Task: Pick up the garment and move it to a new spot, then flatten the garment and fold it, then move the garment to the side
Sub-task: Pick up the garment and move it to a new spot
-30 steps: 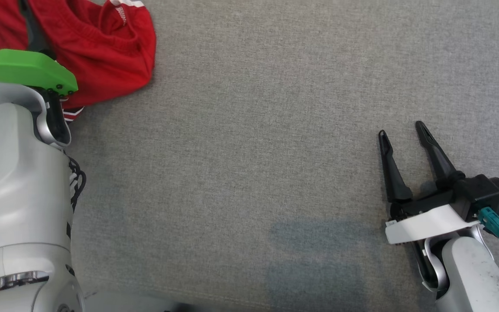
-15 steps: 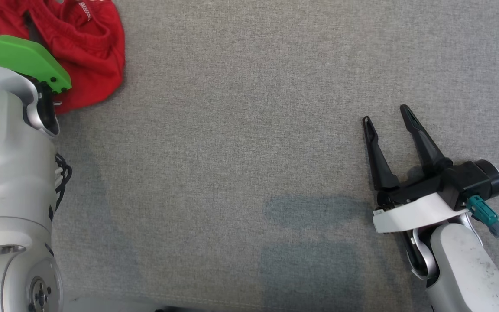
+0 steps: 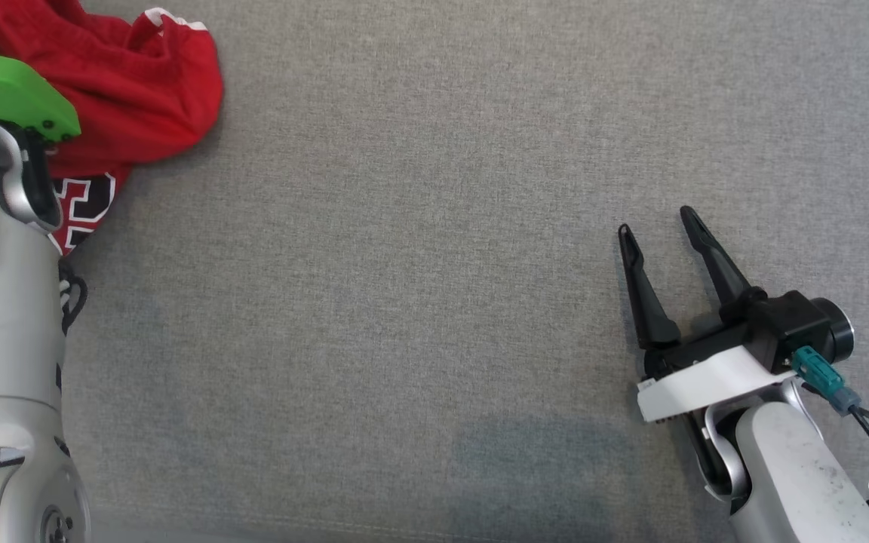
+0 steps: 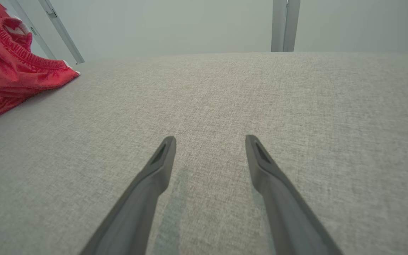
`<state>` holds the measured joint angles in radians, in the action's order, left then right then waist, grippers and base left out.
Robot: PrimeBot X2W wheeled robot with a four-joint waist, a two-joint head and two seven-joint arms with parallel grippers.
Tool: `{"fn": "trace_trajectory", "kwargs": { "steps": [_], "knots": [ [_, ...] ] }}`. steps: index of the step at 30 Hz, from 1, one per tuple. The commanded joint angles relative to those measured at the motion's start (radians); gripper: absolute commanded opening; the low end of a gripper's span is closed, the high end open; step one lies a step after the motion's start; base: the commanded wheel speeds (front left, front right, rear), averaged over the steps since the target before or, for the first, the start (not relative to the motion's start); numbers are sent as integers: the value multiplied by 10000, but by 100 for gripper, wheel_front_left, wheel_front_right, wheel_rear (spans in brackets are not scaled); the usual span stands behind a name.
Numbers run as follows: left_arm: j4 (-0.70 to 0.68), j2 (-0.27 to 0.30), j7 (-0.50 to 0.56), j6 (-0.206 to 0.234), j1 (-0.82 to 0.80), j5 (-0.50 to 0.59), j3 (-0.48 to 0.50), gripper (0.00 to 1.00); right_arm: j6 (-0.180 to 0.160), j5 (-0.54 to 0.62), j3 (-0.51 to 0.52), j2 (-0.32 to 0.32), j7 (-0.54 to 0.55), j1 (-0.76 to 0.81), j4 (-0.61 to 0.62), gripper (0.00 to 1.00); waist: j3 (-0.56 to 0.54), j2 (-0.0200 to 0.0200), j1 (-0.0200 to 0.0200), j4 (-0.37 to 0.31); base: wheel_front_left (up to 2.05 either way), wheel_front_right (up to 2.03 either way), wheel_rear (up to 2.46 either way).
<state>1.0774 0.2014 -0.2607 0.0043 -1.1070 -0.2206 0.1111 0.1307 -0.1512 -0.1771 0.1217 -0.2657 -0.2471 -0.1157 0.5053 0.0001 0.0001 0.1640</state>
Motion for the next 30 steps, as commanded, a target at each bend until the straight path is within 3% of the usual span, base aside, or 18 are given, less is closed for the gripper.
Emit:
{"fn": "trace_trajectory", "kwargs": {
  "steps": [1,8,17,30],
  "knots": [
    [-469,96,-47,-18,255,22,77,0,1,-55,-35,-30,19,165,-57,100,-405,-1,-1,-8,0,0,0],
    [-3069,83,-46,-135,1483,148,408,0,1,-181,-75,-303,18,441,-217,100,-1401,-1,-1,-140,0,0,0],
    [-4555,-118,-45,-677,2197,46,211,0,1,-545,-188,-587,16,757,16,100,-2673,-1,-1,-562,0,0,0],
    [-6714,-772,825,-1074,3248,-282,-751,0,1,-885,62,-706,16,1109,274,100,-3774,-1,-1,-2345,0,0,0]
  ]
}}
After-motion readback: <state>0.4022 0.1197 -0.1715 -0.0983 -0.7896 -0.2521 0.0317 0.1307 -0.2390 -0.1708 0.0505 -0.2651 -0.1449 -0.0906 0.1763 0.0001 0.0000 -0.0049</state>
